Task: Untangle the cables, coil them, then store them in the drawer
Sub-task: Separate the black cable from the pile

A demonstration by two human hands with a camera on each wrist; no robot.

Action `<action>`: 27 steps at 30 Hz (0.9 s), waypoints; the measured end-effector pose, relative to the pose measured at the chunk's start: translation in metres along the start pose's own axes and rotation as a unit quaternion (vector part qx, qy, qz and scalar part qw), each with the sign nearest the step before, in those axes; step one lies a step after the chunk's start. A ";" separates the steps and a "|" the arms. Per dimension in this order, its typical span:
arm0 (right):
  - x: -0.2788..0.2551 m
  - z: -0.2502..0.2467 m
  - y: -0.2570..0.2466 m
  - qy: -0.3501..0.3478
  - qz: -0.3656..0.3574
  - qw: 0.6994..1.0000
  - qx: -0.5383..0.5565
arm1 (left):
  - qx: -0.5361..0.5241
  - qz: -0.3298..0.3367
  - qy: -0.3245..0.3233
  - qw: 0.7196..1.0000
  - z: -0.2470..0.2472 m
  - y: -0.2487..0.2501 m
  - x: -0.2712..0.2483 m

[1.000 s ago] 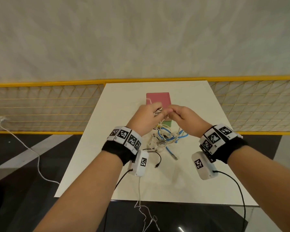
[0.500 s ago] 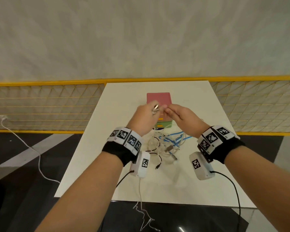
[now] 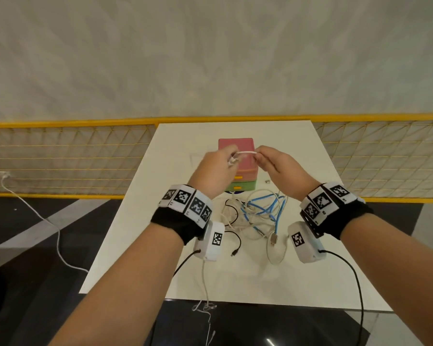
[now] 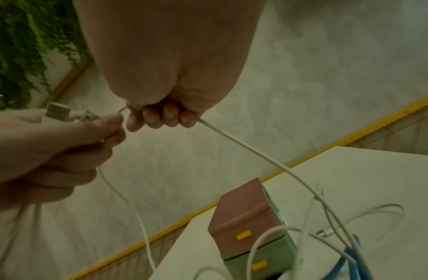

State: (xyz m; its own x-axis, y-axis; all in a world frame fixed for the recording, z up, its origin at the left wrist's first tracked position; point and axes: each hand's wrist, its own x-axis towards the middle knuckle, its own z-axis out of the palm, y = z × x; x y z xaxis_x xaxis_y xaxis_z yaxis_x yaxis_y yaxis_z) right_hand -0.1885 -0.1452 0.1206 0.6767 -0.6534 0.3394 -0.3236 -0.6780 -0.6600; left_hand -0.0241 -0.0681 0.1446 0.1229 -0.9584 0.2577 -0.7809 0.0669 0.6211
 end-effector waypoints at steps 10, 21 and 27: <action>-0.036 -0.010 0.044 -0.022 0.100 0.994 -0.036 | -0.131 -0.057 0.268 0.953 -0.060 -0.011 0.010; -0.004 -0.037 -0.035 -0.005 0.082 0.991 0.108 | -0.133 -0.013 0.092 0.987 -0.034 0.003 -0.008; -0.011 -0.031 -0.071 -0.067 0.032 0.997 -0.013 | -0.144 0.027 -0.015 0.989 -0.035 0.005 -0.024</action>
State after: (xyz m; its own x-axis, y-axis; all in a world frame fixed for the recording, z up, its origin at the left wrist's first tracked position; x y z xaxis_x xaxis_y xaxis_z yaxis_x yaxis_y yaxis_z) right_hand -0.1933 -0.1004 0.1848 0.7357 -0.6461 0.2033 -0.3854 -0.6462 -0.6587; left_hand -0.0091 -0.0346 0.1676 0.0641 -0.9591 0.2758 -0.5790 0.1894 0.7930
